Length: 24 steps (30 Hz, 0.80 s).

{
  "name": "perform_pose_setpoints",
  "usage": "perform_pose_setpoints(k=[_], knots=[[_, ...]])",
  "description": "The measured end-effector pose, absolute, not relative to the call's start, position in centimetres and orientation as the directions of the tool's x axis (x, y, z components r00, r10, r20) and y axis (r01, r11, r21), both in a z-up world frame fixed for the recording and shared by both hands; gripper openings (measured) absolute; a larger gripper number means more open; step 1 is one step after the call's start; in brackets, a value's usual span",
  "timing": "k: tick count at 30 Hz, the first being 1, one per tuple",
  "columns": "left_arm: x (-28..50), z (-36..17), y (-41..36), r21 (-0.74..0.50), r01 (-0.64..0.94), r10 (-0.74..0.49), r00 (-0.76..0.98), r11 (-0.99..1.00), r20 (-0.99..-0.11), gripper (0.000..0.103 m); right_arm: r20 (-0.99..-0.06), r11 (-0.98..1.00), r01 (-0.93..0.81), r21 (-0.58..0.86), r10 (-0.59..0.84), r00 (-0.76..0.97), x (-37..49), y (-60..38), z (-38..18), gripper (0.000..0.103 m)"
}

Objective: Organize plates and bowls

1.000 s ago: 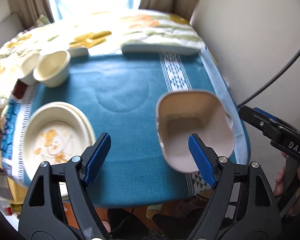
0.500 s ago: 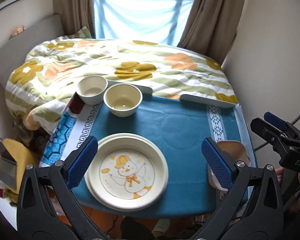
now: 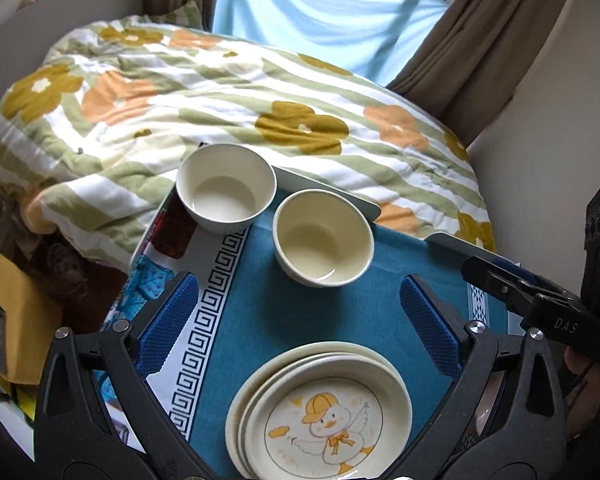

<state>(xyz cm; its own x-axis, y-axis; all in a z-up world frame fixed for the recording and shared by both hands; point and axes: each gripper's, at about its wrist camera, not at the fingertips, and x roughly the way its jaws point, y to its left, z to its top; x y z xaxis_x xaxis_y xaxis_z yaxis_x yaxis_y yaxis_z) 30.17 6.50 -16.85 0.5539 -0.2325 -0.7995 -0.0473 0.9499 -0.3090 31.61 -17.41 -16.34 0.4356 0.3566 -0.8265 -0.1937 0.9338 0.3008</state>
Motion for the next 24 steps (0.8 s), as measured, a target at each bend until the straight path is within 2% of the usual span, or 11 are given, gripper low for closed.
perform_pose_setpoints(k=[2,3,6,10,14,15,16,17,19,22,24], knots=[[32.2,-19.3,7.4,-0.344,-0.067,-0.265,0.507,0.937,-0.82,0.089,-0.848,0.936,-0.168,0.309,0.351,0.396,33.1,-16.5,-18.2,0.099],[33.1,-20.4,7.6,-0.354,-0.073,-0.277,0.485,0.932,-0.83,0.083,-0.858,0.937,-0.161,0.31,0.349,0.377,33.8,-15.9,-19.1,0.093],[35.6,-23.1,7.9,-0.361,-0.078,-0.295,0.432,0.929,-0.852,0.074,-0.88,0.94,-0.142,0.311,0.341,0.33,35.1,-14.5,-21.5,0.072],[38.1,-25.8,7.1,-0.358,-0.05,-0.314,0.378,0.933,-0.871,0.048,-0.892,0.936,-0.103,0.337,0.352,0.283,36.1,-13.7,-24.0,0.052],[39.6,-27.7,6.4,-0.364,-0.025,-0.335,0.339,0.931,-0.879,0.042,-0.894,0.933,-0.087,0.348,0.358,0.269,36.7,-13.3,-25.1,0.042],[40.0,-28.0,6.2,-0.364,-0.017,-0.338,0.333,0.931,-0.88,0.035,-0.893,0.932,-0.088,0.352,0.363,0.266,36.8,-13.2,-25.2,0.036],[40.2,-28.3,5.9,-0.358,-0.008,-0.336,0.326,0.934,-0.883,0.031,-0.892,0.93,-0.09,0.357,0.368,0.263,36.9,-13.2,-25.3,0.035],[40.4,-28.5,5.7,-0.352,0.0,-0.333,0.322,0.936,-0.886,0.03,-0.892,0.929,-0.092,0.358,0.369,0.262,37.0,-13.1,-25.4,0.034],[40.7,-28.8,5.5,-0.347,0.008,-0.331,0.32,0.938,-0.888,0.022,-0.891,0.928,-0.098,0.36,0.373,0.26,37.2,-12.8,-25.6,0.024],[40.8,-28.7,5.5,-0.35,0.015,-0.335,0.325,0.937,-0.884,0.018,-0.884,0.92,-0.097,0.379,0.391,0.257,37.4,-12.6,-25.9,0.016],[40.8,-28.6,5.5,-0.341,0.016,-0.327,0.331,0.94,-0.885,0.018,-0.886,0.923,-0.1,0.371,0.384,0.261,37.4,-12.4,-25.8,0.016]])
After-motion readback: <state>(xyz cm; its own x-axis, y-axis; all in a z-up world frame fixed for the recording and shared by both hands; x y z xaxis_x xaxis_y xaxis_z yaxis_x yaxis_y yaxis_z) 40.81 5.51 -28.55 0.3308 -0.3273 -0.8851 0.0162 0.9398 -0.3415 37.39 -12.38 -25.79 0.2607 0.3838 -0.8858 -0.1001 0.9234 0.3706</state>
